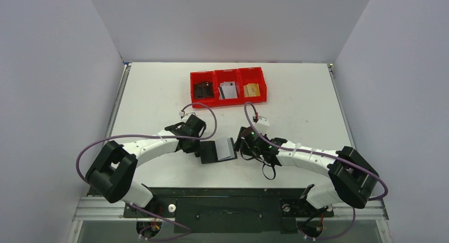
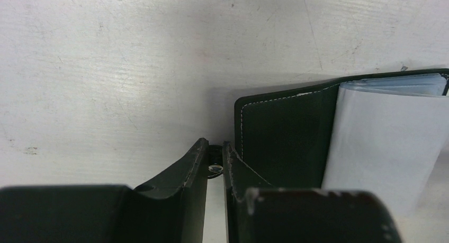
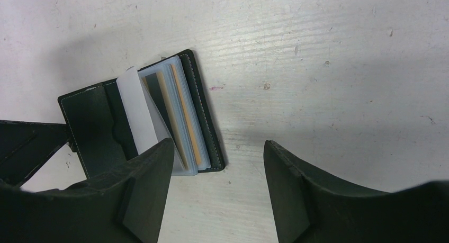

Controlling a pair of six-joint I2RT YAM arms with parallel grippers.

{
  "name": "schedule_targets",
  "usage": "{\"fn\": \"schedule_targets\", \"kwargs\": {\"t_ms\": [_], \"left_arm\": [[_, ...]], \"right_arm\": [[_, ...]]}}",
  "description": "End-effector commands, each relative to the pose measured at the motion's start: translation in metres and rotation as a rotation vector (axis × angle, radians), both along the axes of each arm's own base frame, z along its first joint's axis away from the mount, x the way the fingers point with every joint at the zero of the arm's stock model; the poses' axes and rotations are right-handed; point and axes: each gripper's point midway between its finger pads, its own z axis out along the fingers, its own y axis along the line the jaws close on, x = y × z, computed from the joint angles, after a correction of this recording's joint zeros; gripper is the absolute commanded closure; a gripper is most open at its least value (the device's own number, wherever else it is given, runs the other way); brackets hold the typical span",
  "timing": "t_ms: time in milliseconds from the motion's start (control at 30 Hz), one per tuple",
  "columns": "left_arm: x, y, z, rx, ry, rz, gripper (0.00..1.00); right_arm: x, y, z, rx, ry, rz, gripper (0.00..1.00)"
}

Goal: Take the credit cards out of the card holder
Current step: Open the card holder at the center of the board.

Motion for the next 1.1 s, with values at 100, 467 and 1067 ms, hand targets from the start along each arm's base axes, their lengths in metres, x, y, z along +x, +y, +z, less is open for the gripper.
{"fn": "schedule_targets", "kwargs": {"t_ms": [100, 467, 1067], "left_arm": [[0.021, -0.016, 0.044, -0.053, -0.091, -0.06, 0.8], [0.029, -0.009, 0.098, -0.051, -0.188, -0.078, 0.6], [0.012, -0.062, 0.071, -0.228, -0.094, -0.224, 0.99]], "right_arm": [[0.011, 0.011, 0.02, 0.026, -0.05, 0.005, 0.41], [0.01, 0.015, 0.019, 0.021, -0.041, 0.013, 0.53], [0.007, 0.046, 0.01, 0.038, -0.005, 0.068, 0.88]]}}
